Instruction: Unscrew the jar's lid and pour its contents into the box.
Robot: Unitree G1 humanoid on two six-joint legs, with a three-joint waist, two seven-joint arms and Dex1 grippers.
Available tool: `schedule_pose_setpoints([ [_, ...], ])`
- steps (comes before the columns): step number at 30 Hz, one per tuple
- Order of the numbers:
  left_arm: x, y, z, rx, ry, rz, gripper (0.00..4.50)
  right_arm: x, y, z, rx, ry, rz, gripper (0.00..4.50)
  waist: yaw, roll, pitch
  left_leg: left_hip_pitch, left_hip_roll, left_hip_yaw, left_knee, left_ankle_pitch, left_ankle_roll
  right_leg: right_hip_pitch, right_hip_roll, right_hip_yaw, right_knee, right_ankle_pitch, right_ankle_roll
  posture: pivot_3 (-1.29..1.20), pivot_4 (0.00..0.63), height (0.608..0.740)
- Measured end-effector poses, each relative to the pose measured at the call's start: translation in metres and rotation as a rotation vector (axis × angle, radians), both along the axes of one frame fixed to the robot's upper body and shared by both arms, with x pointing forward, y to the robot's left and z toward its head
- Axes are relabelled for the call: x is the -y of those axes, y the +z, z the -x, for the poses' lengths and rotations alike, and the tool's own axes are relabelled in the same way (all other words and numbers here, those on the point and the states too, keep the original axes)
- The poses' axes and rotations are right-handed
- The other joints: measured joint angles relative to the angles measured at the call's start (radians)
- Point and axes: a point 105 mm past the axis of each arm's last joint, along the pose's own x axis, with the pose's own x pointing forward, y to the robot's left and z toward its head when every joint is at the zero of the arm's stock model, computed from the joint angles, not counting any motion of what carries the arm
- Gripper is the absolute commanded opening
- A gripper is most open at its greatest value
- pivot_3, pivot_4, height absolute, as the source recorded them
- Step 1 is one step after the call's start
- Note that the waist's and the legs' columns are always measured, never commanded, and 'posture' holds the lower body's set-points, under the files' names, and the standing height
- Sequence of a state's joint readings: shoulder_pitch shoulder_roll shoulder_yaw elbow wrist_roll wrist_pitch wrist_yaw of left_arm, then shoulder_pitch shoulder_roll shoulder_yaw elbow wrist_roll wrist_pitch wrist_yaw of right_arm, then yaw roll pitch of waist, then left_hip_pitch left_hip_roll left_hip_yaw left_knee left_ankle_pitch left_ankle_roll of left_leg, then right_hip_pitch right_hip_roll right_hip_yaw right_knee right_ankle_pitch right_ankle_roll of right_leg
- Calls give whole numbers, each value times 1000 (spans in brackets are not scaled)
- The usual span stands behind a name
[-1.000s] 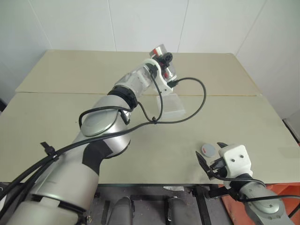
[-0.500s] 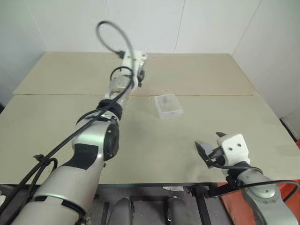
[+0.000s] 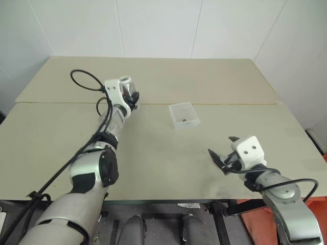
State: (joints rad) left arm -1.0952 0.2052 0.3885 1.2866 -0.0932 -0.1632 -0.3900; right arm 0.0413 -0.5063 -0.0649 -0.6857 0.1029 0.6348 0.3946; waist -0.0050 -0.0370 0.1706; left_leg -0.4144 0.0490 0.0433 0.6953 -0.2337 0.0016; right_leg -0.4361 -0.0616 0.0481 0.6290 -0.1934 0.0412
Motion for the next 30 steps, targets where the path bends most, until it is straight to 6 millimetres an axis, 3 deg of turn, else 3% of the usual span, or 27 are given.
schedule_pose_setpoints([
  [4, 9, -18, 11, 48, -18, -4, 2245, -6, -1, -6, 1, 39, -1, 4487, 0, 0, 0, 0, 0, 0, 0, 0, 0, 0, 0, 0, 0, 0, 0, 0, 150, 740],
  [10, 18, -17, 16, 118, -24, 8, 2245, -12, -3, -9, -8, 74, 1, 4487, 0, 0, 0, 0, 0, 0, 0, 0, 0, 0, 0, 0, 0, 0, 0, 0, 150, 740],
  [14, 22, -36, 24, 100, -45, -67, 2245, -12, -3, -9, -8, 77, 4, 4487, 0, 0, 0, 0, 0, 0, 0, 0, 0, 0, 0, 0, 0, 0, 0, 0, 150, 740],
  [20, 23, -38, 26, 104, -47, -103, 2245, -13, -4, -9, -9, 77, 7, 4487, -1, 0, 0, 6, 0, 0, 0, 0, 0, 5, 0, 0, -1, 0, 0, 0, 150, 740],
  [27, 19, -56, 31, 58, -31, -104, 4429, -11, -5, -8, -11, 74, 29, 4500, -8, 0, 0, 10, 0, -1, -1, 0, 0, 10, 0, 0, -2, -1, 2, 0, 150, 740],
  [30, 19, -56, 32, 65, -33, -110, 4474, -11, -5, -8, -11, 74, 31, 4500, -8, 0, 0, 10, 0, -1, -1, 0, 0, 10, 0, -1, -2, -1, 2, 0, 150, 740],
])
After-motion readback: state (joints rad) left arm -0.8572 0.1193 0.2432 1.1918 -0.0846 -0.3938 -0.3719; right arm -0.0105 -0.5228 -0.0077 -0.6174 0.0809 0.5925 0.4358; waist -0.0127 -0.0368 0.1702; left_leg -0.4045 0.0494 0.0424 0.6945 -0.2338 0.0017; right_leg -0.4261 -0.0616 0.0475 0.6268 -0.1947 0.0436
